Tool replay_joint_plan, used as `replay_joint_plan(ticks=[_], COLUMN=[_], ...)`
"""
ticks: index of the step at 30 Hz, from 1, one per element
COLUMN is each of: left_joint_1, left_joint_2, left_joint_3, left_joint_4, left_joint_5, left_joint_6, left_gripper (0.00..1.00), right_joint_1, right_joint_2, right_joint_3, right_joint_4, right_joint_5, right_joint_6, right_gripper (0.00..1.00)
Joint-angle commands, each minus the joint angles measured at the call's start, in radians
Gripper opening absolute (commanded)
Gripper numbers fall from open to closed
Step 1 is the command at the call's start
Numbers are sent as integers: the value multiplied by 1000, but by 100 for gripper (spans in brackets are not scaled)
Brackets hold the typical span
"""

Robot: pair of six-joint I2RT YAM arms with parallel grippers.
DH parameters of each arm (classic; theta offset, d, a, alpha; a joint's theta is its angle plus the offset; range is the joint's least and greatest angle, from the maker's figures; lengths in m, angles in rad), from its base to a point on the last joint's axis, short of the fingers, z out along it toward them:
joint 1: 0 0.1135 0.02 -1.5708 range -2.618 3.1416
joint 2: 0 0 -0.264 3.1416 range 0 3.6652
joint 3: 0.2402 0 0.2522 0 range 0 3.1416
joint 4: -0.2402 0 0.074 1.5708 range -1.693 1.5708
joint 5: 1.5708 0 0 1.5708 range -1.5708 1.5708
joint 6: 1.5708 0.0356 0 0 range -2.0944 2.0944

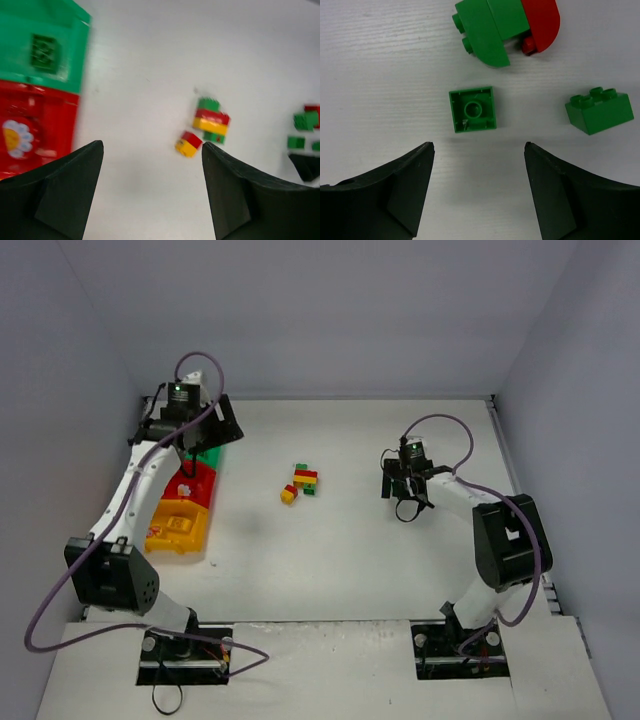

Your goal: Sort the legos into containers by color

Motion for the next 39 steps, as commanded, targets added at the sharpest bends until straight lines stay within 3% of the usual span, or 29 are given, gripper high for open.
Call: replay_joint_plan(ticks=[1,9,16,17,20,23,32,35,39], left_joint_1=[-72,-107,-110,-110,-113,-120,-204,-253,-300], left_joint_2=[-131,-277,-326,-331,-348,-348,-271,-247,-228], left_joint_3=[-65,-217,-243,-248,-257,-255,-205,-171,-147], left_joint_4=[-15,-35,-31,-27,-18,-11,45,56,96], left_joint_5=[59,84,119,128,147,191,424,466,520], left_joint_6=[-25,-32,-32,-33,-36,-39,-70,-59,-59], left_gripper=[73,73,73,73,73,73,73,73,73], right_joint_1=[-25,-41,-42,-42,-38,-19,232,277,372], right_joint_2=[42,142,177,177,154,90,-302,-370,-419], right_joint_3=[66,117,126,124,112,82,-78,-69,-43], right_joint_4=[78,110,133,136,137,148,308,308,308], right_joint_5=[-36,-55,-67,-67,-128,-174,-395,-501,-530], right_joint_6=[-38,-103,-134,-138,-160,-193,-453,-474,-499], right_gripper=[69,56,43,39,10,0,0,0,2])
